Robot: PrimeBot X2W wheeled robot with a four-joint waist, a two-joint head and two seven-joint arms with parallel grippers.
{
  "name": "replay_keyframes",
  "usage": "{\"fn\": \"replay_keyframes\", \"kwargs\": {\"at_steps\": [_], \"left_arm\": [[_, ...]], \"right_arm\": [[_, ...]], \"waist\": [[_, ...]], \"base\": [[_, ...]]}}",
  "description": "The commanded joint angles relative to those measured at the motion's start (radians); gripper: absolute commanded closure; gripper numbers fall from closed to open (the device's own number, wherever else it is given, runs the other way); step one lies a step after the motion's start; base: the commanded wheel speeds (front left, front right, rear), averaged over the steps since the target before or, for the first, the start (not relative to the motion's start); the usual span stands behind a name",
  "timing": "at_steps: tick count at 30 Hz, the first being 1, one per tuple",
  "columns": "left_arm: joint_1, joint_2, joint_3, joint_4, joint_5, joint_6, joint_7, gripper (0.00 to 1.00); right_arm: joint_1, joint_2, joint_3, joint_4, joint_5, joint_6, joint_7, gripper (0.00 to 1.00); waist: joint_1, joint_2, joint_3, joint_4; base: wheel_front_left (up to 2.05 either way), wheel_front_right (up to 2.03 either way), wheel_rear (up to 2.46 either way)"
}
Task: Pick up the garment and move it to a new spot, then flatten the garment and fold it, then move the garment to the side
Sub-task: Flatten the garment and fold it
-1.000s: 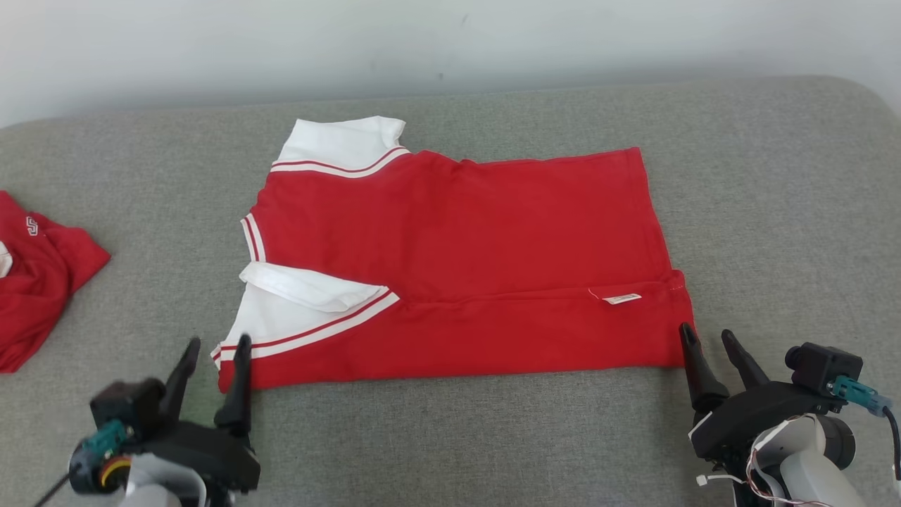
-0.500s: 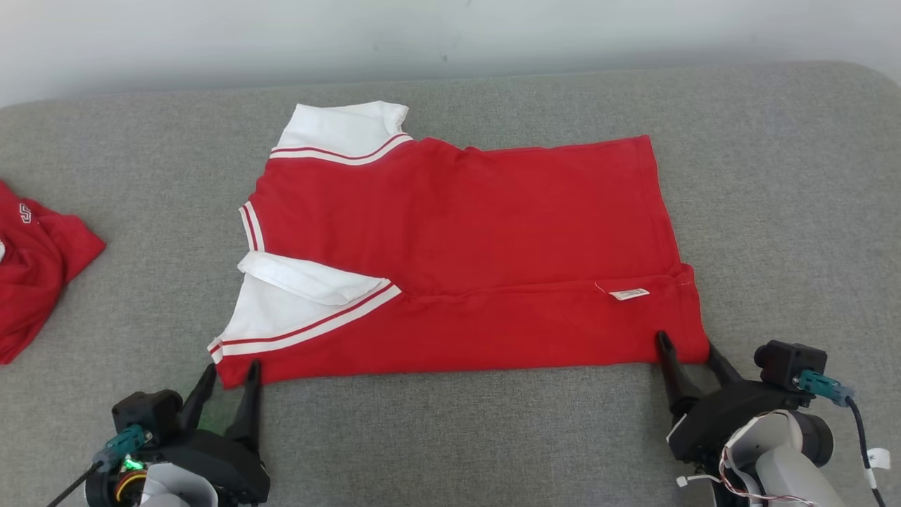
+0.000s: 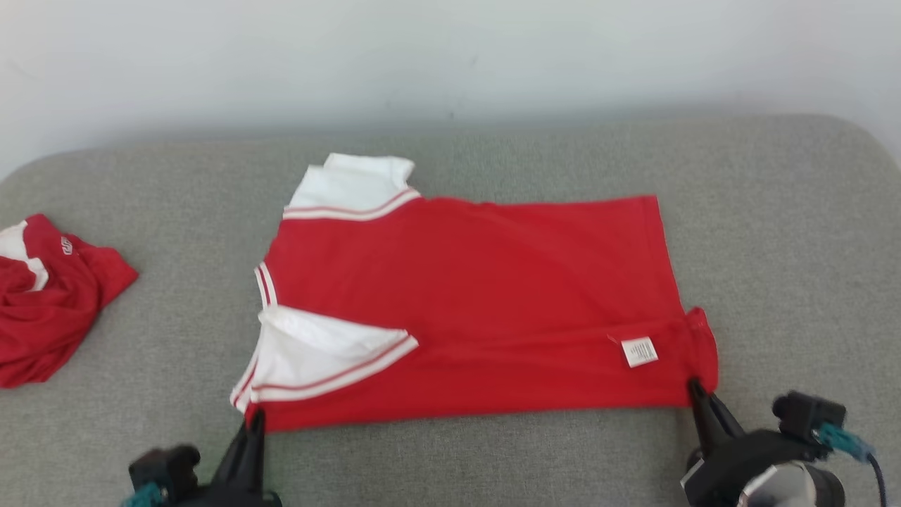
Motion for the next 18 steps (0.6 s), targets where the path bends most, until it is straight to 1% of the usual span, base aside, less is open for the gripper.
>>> {"fn": "replay_keyframes", "kwargs": {"at_steps": [1,7,10,13,14,15,16,18], "left_arm": [[0.047,-0.004,0.006,-0.022,-0.004,0.006,-0.006,1.00],[0.191,-0.029,0.003,-0.125,0.013,0.028,-0.007,1.00],[0.240,-0.045,-0.009,-0.163,0.014,0.035,-0.007,1.00],[0.269,-0.052,-0.018,-0.184,0.015,0.040,-0.001,1.00],[0.272,-0.051,-0.020,-0.185,0.020,0.046,-0.001,1.00],[0.271,-0.046,-0.023,-0.189,0.031,0.052,-0.001,0.58],[0.270,-0.047,-0.023,-0.195,0.037,0.057,-0.002,0.00],[0.266,-0.043,-0.019,-0.208,0.056,0.066,-0.004,0.00]], "right_arm": [[0.037,-0.016,-0.009,-0.020,0.009,-0.002,0.000,1.00],[0.168,-0.041,-0.064,-0.122,0.008,-0.002,0.033,1.00],[0.226,-0.033,-0.101,-0.174,-0.007,-0.002,0.057,1.00],[0.274,-0.012,-0.132,-0.220,-0.022,-0.002,0.090,1.00],[0.282,-0.008,-0.142,-0.234,-0.035,-0.002,0.094,0.82],[0.287,-0.005,-0.149,-0.250,-0.052,-0.002,0.094,0.19],[0.293,0.003,-0.156,-0.261,-0.067,-0.002,0.097,0.00],[0.299,0.020,-0.168,-0.288,-0.093,-0.002,0.096,0.00]], "waist": [[0.0001,-0.0001,-0.042,0.009],[0.0001,-0.0001,-0.061,0.027],[0.0001,-0.0001,-0.063,0.033],[0.0001,-0.0001,-0.066,0.038],[0.0001,-0.0001,-0.068,0.039],[0.0001,-0.0001,-0.069,0.040],[0.0001,-0.0001,-0.072,0.040],[0.0001,-0.0001,-0.077,0.038]], "base": [[0.00,0.00,0.00],[0.00,0.00,0.00],[0.00,0.00,0.00],[0.00,0.00,0.00],[0.00,0.00,0.00],[0.00,0.00,0.00],[0.00,0.00,0.00],[0.00,0.00,0.00]]}}
